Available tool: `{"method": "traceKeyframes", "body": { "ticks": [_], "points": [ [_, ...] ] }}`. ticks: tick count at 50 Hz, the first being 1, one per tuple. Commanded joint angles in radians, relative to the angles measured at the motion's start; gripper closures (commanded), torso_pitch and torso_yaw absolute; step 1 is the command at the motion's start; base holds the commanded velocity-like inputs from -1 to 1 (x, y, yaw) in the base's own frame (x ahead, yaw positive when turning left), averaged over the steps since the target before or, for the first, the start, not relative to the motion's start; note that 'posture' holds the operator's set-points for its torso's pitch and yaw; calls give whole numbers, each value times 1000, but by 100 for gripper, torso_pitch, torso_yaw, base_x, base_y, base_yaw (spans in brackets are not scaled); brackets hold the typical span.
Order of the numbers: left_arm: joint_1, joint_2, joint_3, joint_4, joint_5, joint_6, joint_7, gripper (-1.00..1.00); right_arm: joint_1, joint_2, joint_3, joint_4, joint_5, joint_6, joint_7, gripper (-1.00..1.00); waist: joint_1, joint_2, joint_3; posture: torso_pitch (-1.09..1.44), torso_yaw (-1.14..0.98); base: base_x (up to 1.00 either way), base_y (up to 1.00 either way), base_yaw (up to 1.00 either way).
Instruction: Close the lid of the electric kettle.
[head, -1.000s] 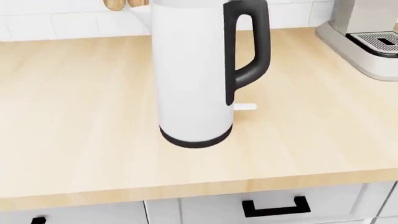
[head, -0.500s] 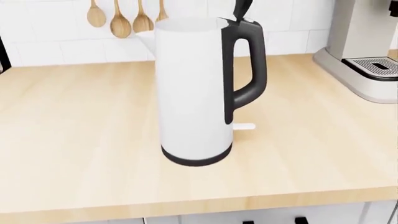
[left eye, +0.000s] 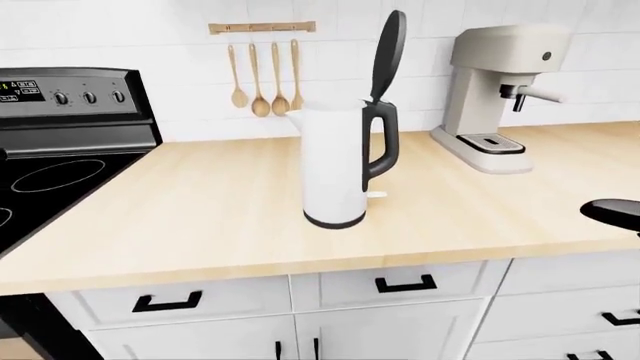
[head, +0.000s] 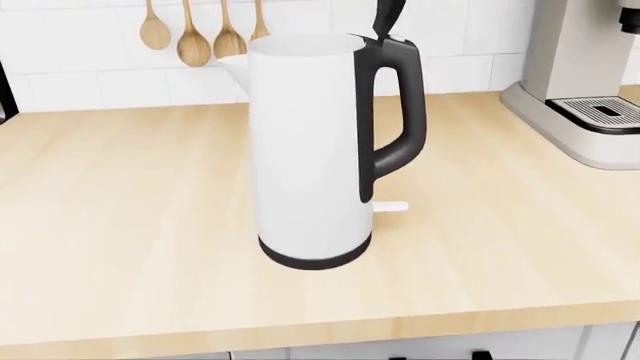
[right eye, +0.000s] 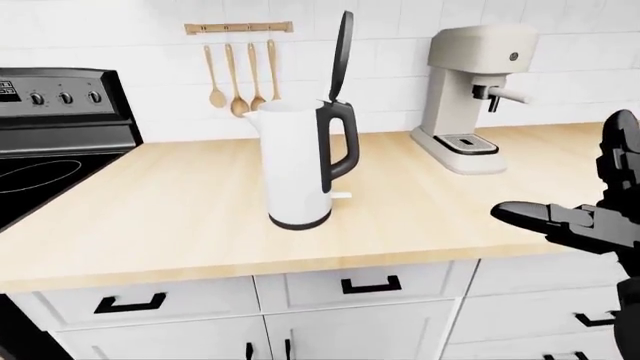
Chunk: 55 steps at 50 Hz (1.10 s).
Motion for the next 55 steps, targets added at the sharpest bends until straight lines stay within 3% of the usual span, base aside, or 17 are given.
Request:
{"method": "traceKeyframes", "body": {
  "ticks": [1, 10, 14, 24, 39, 45, 49, 55],
  "points": [
    [-15, 19, 6, -5, 6, -20, -5, -100, -14, -14, 5, -11, -8, -33, 5, -100, 0, 1, 7, -56, 0, 0, 0, 0],
    [-19, 14, -2, -13, 7, -17, -2, -100, -25, -26, 14, -26, -36, -5, 14, -100, 0, 1, 7, -56, 0, 0, 0, 0],
    [-18, 17, 4, -12, 2, -13, 0, -100, -24, -13, 63, -23, -106, -20, 42, -100, -1, 1, 7, -56, 0, 0, 0, 0],
    [-15, 20, 11, -9, -2, -14, -4, -100, -68, -3, 105, 0, -198, -1, 101, -100, -2, 5, 4, -56, 0, 0, 0, 0],
    [-11, 35, 30, 3, -14, -14, -8, -100, -84, -42, 161, 95, -457, -48, 374, -100, -3, 9, 2, -56, 0, 0, 0, 0],
    [-8, 37, 33, 5, -18, -16, -6, -100, -142, -115, 191, 167, -531, -36, 476, -100, -5, 13, 2, -56, 0, 0, 0, 0],
    [-8, 34, 28, 5, -12, -21, -8, -100, -178, -162, 244, 219, -594, -49, 538, -100, -7, 14, 2, -56, 0, 0, 0, 0],
    [-8, 34, 29, 4, -14, -19, -7, -100, -254, -204, 373, 289, -724, -65, 639, -100, -13, 18, 1, -56, 0, 0, 0, 0]
  ]
}}
